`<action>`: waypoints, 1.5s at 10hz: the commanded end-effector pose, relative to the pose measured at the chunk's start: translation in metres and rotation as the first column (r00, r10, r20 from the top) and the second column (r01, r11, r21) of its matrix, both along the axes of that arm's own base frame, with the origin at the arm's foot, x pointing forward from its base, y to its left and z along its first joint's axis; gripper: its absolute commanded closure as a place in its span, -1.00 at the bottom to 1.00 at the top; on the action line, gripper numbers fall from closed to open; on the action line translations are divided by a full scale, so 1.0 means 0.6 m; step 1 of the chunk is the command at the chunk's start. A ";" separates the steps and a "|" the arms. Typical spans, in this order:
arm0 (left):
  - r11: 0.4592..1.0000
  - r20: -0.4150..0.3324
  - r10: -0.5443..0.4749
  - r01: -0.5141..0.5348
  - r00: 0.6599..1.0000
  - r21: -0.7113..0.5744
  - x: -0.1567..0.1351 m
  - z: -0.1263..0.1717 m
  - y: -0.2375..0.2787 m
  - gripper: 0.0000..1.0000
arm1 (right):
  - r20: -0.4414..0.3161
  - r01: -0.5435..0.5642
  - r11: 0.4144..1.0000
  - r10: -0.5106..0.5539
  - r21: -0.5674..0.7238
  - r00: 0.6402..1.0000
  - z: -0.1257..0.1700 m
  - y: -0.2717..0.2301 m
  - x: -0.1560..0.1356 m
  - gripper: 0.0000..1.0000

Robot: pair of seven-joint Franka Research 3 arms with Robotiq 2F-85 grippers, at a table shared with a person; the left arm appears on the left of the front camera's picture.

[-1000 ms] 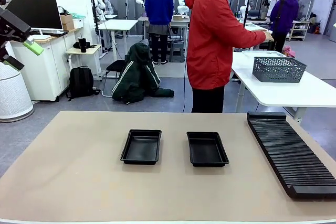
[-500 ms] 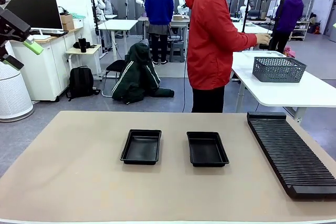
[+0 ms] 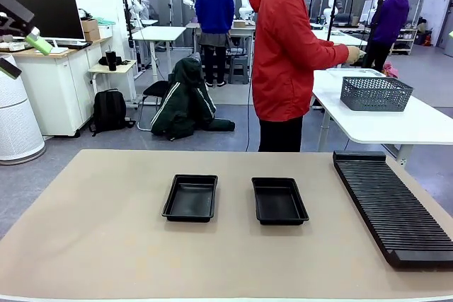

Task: Inspect and transfer BCBs to ESD trays.
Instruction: Pick up the Blank PCB from the PCB Rack and place it in the left ESD tray.

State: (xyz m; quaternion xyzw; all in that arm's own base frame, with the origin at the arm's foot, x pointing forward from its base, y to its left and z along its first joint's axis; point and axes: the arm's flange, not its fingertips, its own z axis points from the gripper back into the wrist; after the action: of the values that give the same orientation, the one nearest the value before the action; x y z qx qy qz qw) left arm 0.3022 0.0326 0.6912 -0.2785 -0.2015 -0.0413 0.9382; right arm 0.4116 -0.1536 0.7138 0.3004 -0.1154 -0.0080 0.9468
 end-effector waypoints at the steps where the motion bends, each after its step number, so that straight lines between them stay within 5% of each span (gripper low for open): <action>1: 0.998 0.013 0.057 -0.057 0.998 -0.029 -0.007 0.001 -0.005 -1.00 | 0.006 -0.008 1.000 0.008 -0.002 1.000 0.000 0.000 -0.001 -1.00; 5: 0.989 -0.031 0.145 -0.146 0.989 -0.022 -0.014 0.017 0.010 -1.00 | 0.006 -0.008 1.000 0.008 -0.002 1.000 0.000 0.000 -0.001 -1.00; 10: 0.999 -0.176 0.035 -0.028 0.984 0.042 0.041 0.077 0.022 -1.00 | 0.006 -0.008 1.000 0.008 -0.002 1.000 0.000 0.000 -0.001 -1.00; 15: 0.998 -0.161 0.055 -0.049 0.985 0.041 0.050 0.084 0.043 -1.00 | 0.006 -0.008 1.000 0.008 -0.002 1.000 0.000 0.000 -0.001 -1.00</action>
State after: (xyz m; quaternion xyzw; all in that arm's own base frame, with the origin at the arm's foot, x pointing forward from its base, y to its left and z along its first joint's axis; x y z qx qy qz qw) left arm 0.3381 0.0553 0.7373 -0.2682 -0.1224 0.0042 0.9555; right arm 0.4116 -0.1536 0.7140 0.3003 -0.1155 -0.0079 0.9468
